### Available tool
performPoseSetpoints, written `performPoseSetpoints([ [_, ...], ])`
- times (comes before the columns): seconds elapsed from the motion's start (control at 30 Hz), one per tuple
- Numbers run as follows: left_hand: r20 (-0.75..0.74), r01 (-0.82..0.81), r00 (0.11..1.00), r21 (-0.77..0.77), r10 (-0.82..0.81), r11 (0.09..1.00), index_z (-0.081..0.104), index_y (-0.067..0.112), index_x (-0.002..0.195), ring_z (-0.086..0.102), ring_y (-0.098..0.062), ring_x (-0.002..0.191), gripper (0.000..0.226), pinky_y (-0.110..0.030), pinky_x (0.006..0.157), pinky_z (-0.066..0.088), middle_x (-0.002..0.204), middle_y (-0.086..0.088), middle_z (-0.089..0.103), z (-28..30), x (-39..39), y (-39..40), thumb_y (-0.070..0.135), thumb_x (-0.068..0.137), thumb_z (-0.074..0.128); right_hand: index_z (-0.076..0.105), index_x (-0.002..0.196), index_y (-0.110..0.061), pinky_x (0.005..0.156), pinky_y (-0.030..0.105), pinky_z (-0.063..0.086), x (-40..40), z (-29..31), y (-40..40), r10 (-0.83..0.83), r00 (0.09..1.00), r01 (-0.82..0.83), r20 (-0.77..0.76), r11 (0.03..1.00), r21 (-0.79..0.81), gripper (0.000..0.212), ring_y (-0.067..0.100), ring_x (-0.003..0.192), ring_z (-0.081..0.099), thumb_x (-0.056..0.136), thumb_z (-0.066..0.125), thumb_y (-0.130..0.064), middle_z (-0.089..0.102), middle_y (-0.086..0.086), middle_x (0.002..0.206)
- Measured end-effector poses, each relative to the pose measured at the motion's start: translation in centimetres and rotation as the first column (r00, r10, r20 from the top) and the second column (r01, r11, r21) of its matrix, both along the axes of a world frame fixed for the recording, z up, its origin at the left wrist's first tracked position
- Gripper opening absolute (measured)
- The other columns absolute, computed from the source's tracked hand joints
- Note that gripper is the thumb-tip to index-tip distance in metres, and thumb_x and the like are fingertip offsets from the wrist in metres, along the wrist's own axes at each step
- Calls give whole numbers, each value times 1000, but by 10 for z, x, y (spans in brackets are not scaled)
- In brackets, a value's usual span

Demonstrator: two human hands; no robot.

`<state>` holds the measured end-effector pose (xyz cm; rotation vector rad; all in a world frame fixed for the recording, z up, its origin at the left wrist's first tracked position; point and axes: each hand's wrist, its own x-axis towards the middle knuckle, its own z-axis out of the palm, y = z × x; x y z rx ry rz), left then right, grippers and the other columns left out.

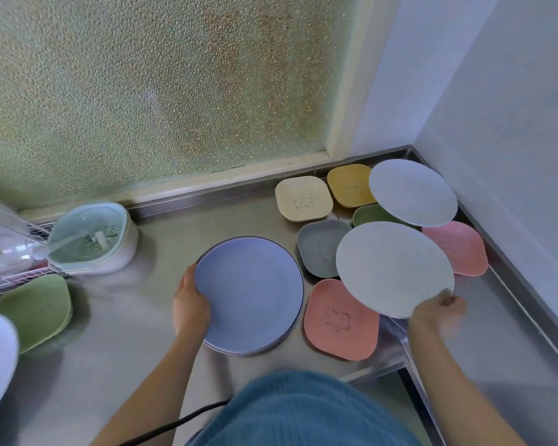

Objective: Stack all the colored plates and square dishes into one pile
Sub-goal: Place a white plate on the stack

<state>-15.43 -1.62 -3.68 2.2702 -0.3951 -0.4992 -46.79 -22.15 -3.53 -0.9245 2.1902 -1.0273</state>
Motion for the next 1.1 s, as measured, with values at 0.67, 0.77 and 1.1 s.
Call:
performPoseSetpoints([
  [0.67,-81,67,994,-8,-68,998,45,24,137,53,-32,117,55,-30,92,38,130,-12,58,11,12,10,0,90,31,50,93,-13,59,25,34,151,16,85,767,640,-765,42,641,-58,19,18,72,45,101,35,-21,51,4,79],
  [0.77,-88,88,992,-48,-92,995,48,26,135,54,-29,116,54,-23,89,35,128,-9,60,11,16,14,0,92,30,55,108,-16,64,30,34,158,10,84,795,589,-802,-146,597,17,25,21,74,50,101,33,-26,56,3,81],
  [1.1,-99,114,988,-45,-118,992,46,21,134,53,-23,94,40,-25,80,37,119,-11,62,12,25,16,13,98,29,49,123,-23,60,28,37,169,6,79,829,265,-805,-493,472,360,34,18,69,54,100,26,-34,59,1,79],
])
